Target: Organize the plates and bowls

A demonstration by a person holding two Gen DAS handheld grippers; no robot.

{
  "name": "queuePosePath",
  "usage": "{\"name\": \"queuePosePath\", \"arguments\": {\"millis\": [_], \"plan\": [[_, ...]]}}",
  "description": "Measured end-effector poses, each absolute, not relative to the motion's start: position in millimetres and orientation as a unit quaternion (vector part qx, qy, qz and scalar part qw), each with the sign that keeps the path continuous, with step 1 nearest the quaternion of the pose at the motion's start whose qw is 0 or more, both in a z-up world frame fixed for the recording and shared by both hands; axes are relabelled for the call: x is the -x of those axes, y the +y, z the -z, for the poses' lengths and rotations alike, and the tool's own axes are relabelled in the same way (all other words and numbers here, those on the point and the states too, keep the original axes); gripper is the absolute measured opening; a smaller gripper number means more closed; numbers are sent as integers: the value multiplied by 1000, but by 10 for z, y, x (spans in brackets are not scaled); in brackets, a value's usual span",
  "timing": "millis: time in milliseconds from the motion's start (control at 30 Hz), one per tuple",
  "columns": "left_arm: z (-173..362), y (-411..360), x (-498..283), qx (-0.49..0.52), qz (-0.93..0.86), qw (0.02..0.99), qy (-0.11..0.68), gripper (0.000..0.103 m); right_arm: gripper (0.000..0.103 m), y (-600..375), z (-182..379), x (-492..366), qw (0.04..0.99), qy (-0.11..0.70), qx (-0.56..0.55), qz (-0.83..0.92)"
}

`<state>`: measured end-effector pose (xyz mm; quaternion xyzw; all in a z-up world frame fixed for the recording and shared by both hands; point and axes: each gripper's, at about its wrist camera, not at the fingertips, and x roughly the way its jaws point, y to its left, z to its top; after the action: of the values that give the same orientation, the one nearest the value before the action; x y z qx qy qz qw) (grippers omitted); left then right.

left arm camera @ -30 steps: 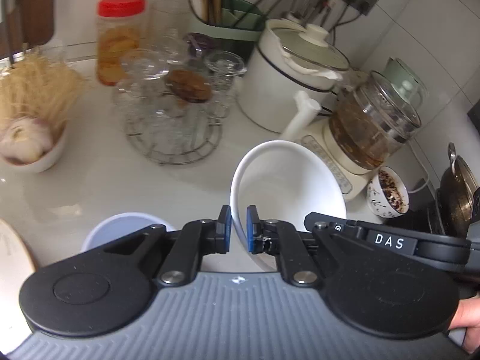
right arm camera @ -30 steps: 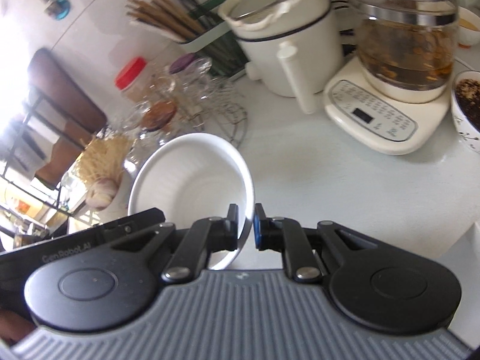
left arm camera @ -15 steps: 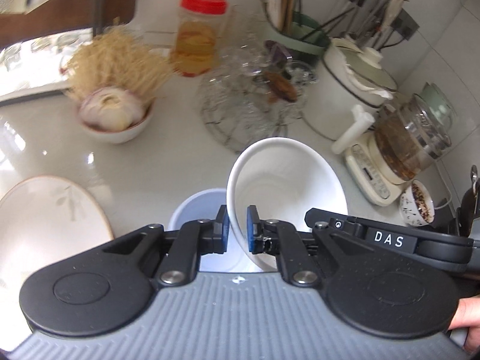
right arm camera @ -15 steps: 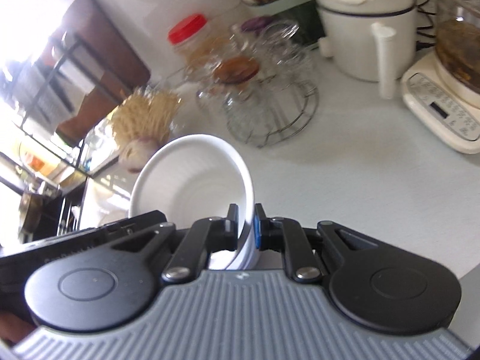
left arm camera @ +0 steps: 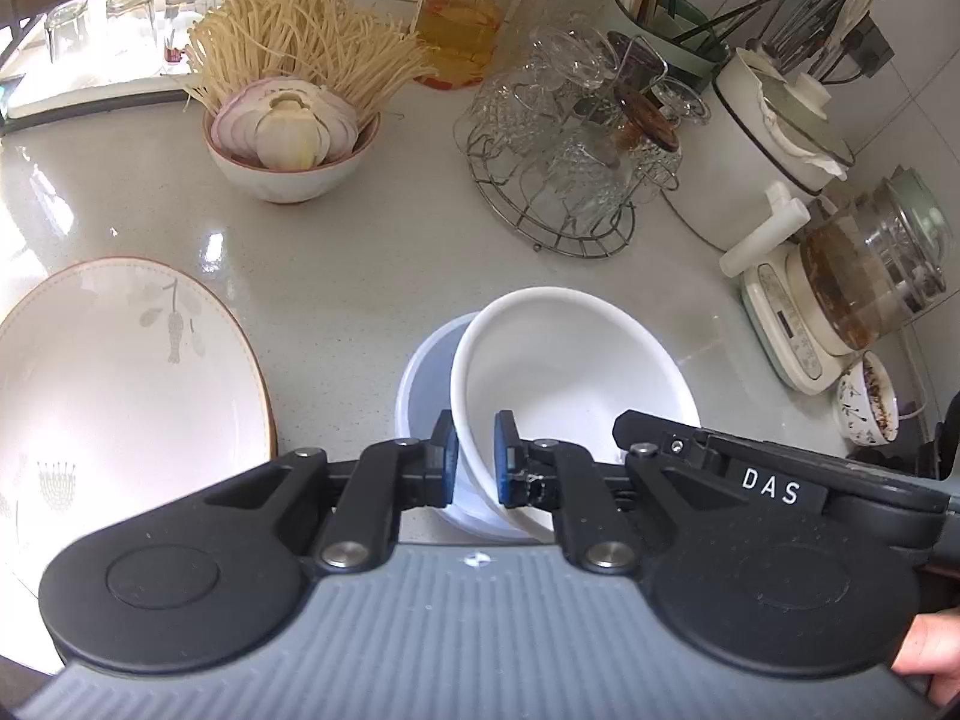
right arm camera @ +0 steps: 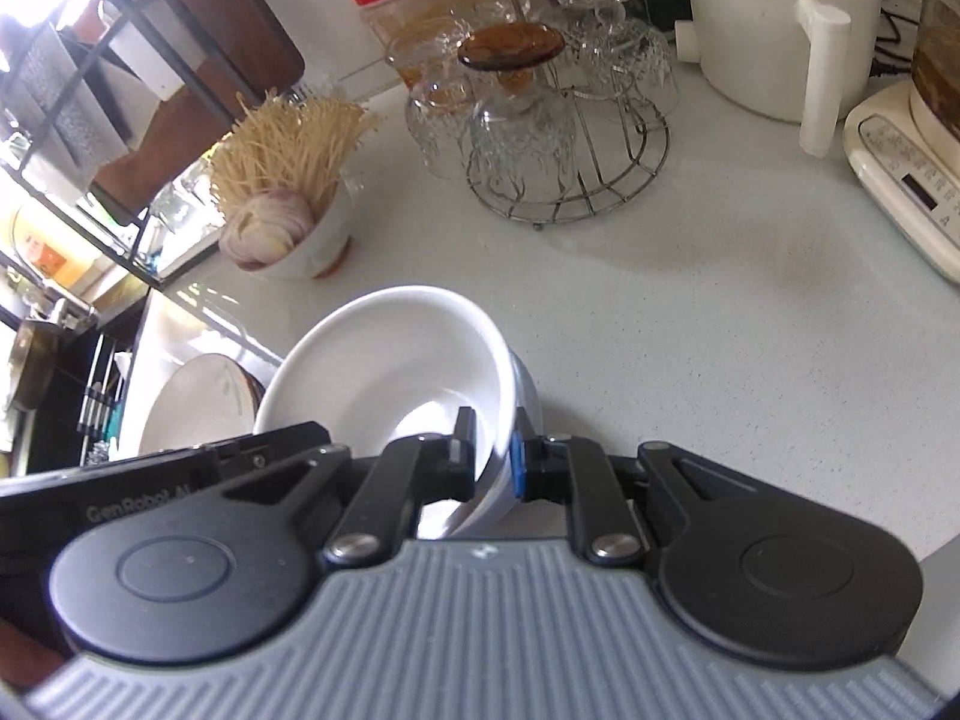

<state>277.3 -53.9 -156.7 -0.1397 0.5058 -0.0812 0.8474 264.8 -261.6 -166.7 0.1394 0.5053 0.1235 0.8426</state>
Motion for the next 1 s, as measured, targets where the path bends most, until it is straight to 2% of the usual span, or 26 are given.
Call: {"name": "queuePosePath", "arguments": {"millis": [433,533,600,667,700,833,933,1000], "plan": [[1709,-508,-2820,159,43,843,512,13,15,-2552,1719,-2772,845,502,-115,-145],[1734,-497,-2810,160,36,840,517,21,15,-2554,1692,-2779,848,498,-106,-144],[1729,-466,-2784,163,31,841,515,35,20,-2571,1667,-2788,850,496,-106,-142],[1718,-439,-2762,164,28,842,512,46,32,-2593,1647,-2793,852,492,-109,-144],[1717,-431,-2757,164,28,842,513,48,34,-2605,1643,-2796,852,491,-111,-144],[1721,-374,-2731,171,24,843,509,48,37,-2640,1648,-2821,850,493,-116,-145],[1767,-346,-2725,174,23,841,511,48,51,-2677,1696,-2844,845,500,-127,-143],[1803,-334,-2718,176,22,841,511,48,53,-2701,1734,-2858,841,506,-133,-141]]}}
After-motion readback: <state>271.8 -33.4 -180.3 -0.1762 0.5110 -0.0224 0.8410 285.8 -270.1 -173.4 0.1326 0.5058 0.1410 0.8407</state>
